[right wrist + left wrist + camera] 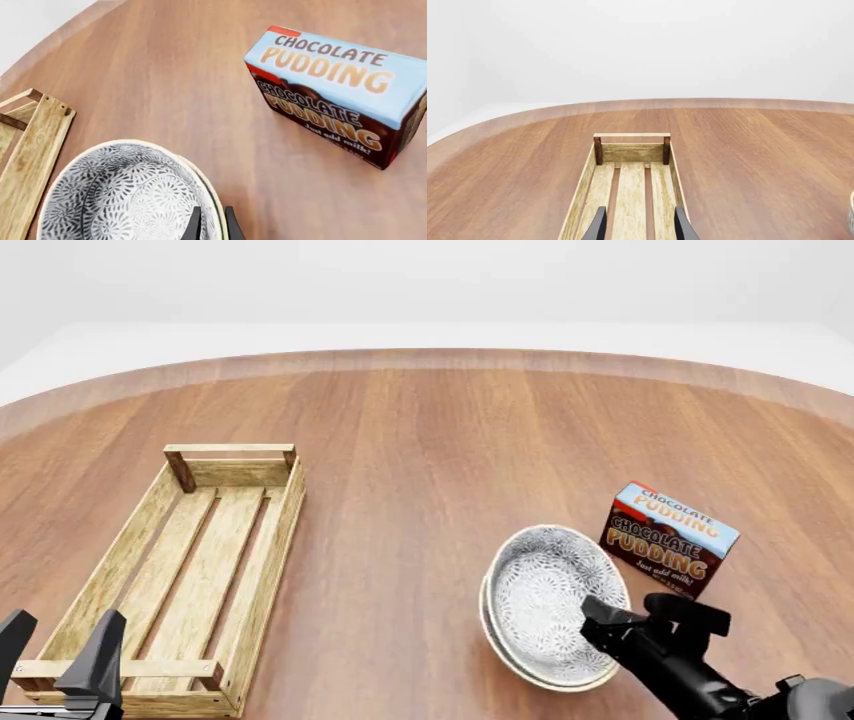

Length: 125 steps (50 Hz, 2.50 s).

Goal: Stack the left bowl on the right bowl and place them in the tray.

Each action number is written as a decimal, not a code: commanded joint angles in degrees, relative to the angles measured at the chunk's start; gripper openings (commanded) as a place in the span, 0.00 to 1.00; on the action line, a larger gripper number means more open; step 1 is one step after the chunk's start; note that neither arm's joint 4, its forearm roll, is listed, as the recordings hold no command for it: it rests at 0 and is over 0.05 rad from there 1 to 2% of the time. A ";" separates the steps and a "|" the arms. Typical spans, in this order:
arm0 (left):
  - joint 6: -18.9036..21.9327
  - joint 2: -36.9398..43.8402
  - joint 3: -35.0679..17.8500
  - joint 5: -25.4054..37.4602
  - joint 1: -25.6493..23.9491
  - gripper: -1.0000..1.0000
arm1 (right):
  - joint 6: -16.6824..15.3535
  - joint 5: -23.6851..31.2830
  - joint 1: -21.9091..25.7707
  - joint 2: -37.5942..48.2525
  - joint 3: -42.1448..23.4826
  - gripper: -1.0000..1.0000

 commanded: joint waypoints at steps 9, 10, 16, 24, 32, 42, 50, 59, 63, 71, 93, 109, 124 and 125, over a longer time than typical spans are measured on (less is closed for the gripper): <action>0.00 0.00 0.00 0.00 0.00 1.00 | -4.70 50.39 1.85 -38.57 -9.64 0.00; 0.00 0.00 0.00 0.00 0.00 1.00 | -4.88 52.12 2.00 -39.47 -11.13 0.00; 0.00 0.00 0.00 0.00 0.00 1.00 | -5.28 56.83 2.07 -41.19 -16.41 0.00; 0.00 0.00 0.00 0.00 0.00 1.00 | -6.44 61.38 2.64 -40.07 -25.52 0.00; 0.00 0.00 0.00 0.00 0.00 1.00 | -9.05 65.03 5.51 -32.71 -37.96 0.00; 0.00 0.00 0.00 0.00 0.00 1.00 | -11.65 67.50 9.87 -24.60 -49.08 0.00; 0.00 0.00 0.00 0.00 0.00 1.00 | -12.33 68.38 14.09 -18.29 -56.74 0.00; 0.00 0.00 0.00 0.00 0.00 1.00 | -12.41 70.01 17.62 -12.40 -64.87 0.00; 0.00 0.00 0.00 0.00 0.00 1.00 | -12.15 70.85 18.94 -9.67 -69.43 0.00; 0.00 0.00 0.00 0.00 0.00 1.00 | -12.02 71.35 20.99 -4.20 -77.15 0.00; 0.00 0.00 0.00 0.00 0.00 1.00 | -14.33 72.38 25.91 7.53 -90.94 0.00; 0.00 0.00 0.00 0.00 0.00 1.00 | -11.91 70.33 29.04 16.68 -97.24 0.00; 0.00 0.00 0.00 0.00 0.00 1.00 | -11.19 68.99 31.34 27.11 -104.42 0.00; 0.00 0.00 0.00 0.00 0.00 1.00 | -11.30 69.58 31.54 28.03 -105.78 0.00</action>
